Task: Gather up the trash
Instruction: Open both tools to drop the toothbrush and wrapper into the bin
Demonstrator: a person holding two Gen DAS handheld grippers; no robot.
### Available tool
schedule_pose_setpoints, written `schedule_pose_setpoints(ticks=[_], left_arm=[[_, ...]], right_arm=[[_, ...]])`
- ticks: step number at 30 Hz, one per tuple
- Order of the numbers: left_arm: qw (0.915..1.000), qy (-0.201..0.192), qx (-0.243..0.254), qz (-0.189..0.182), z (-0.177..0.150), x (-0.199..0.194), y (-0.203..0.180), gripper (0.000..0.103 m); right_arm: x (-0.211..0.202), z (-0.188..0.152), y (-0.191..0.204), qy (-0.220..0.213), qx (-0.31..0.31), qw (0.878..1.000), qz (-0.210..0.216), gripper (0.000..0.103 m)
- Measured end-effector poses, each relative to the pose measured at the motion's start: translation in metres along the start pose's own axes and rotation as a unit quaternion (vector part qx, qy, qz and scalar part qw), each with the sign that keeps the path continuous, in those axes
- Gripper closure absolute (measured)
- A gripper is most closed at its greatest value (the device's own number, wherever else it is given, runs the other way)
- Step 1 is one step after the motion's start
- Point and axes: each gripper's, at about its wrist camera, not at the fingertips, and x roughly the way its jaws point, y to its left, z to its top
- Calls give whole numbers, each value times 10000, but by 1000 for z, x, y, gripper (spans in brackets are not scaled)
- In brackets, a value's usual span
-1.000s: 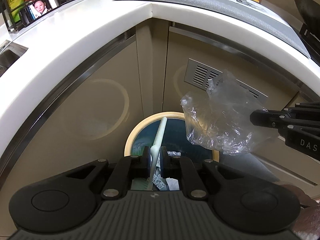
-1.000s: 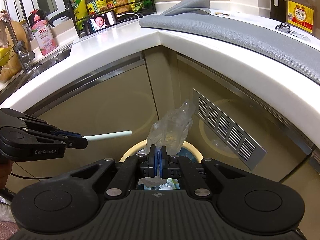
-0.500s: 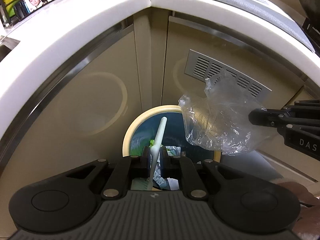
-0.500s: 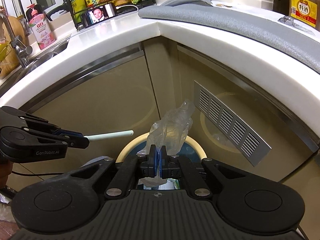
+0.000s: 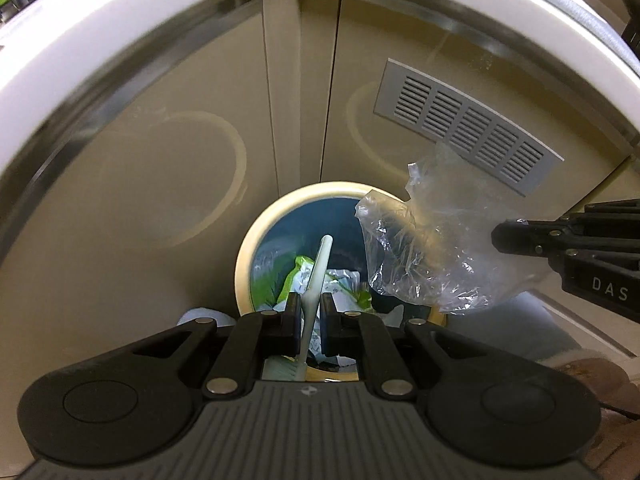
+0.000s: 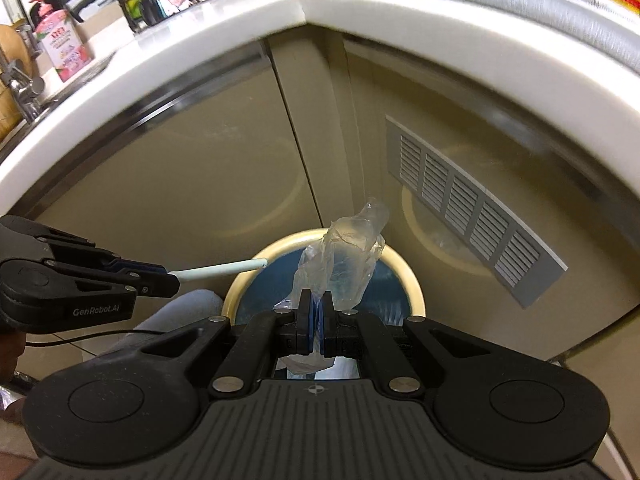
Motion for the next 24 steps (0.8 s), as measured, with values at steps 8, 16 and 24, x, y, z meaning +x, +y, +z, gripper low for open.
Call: schedule_pose_setpoints(ticks=[8,16,24], left_arm=[[9998,212,-31,-37,2,26,2,93],[9991,407,-54,-73,8,54,0,93],[9982,587,-109,-32,23,88,7,93]], right_arm=[[24,0,-3,280,43,9996,-17,100],[57,4,-4,569,67,9983,-89,100],[94,10,-10,808,67,9964,-251,100]])
